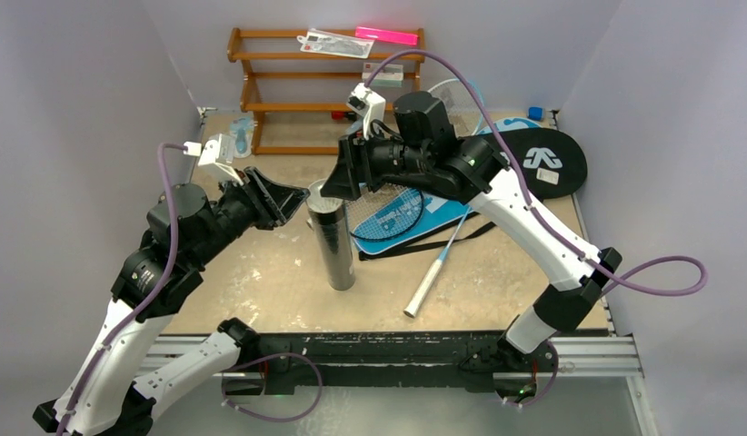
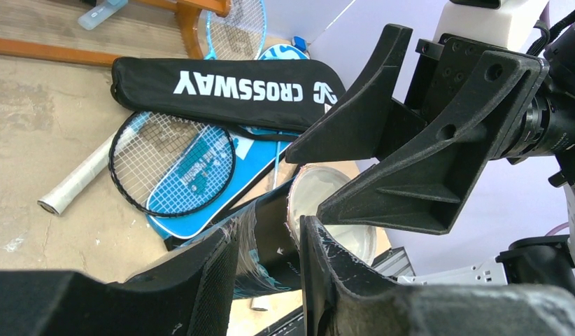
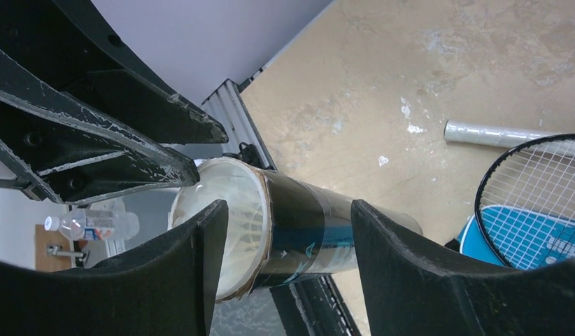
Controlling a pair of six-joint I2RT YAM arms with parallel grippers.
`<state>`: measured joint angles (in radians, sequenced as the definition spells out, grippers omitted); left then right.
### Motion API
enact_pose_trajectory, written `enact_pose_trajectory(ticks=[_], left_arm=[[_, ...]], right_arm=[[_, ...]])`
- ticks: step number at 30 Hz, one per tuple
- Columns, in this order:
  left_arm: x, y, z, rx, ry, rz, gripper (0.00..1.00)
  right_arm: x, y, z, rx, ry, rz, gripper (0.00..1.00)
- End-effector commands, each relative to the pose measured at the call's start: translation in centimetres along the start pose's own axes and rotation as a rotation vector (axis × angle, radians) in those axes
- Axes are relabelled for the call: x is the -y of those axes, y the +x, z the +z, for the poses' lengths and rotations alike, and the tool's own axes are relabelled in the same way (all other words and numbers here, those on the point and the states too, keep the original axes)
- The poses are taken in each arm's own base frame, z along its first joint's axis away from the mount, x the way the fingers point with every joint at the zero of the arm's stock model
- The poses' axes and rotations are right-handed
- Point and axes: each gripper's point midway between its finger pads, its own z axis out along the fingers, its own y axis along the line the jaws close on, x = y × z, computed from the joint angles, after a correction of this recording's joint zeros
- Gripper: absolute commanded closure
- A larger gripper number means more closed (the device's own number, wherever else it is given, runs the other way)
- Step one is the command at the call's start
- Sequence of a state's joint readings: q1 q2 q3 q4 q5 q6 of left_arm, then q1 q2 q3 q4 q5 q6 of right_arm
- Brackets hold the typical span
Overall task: Pack up the badminton gear
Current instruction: Close the lid on the shuttle tube.
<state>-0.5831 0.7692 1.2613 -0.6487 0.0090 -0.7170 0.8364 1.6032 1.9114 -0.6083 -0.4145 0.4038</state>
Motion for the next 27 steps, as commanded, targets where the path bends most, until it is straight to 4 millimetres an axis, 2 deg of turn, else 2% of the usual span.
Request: enact_pose_trajectory(ticks=[1, 8, 18, 21, 27], left_arm=[[-1.8, 2.0, 0.2, -0.069, -0.062, 0.027, 0.66], [-2.4, 2.7, 0.7, -0.103, -0.086, 0.041, 0.66], [-2.3, 2.5, 0.9, -0.090, -0.076, 0.043, 0.66], [-1.8, 2.0, 0.8, -0.070, -0.056, 0.043, 0.63], [0.0, -0.3, -0.7, 0.011, 0.012, 0.082, 0.42]], right_arm=[[1.6, 1.9, 0.4, -0.061, 0.048, 0.003, 0.34], [4.3, 4.4, 0.9, -0.117, 0.140, -0.007, 0.35], [5.5, 7.5, 2.0, -0.103, 0.100, 0.003, 0.35], [5.4, 7.1, 1.9, -0.108, 0.104, 0.003, 0.35], [3.9, 4.9, 0.8, -0.059, 0.090, -0.017, 0.35]])
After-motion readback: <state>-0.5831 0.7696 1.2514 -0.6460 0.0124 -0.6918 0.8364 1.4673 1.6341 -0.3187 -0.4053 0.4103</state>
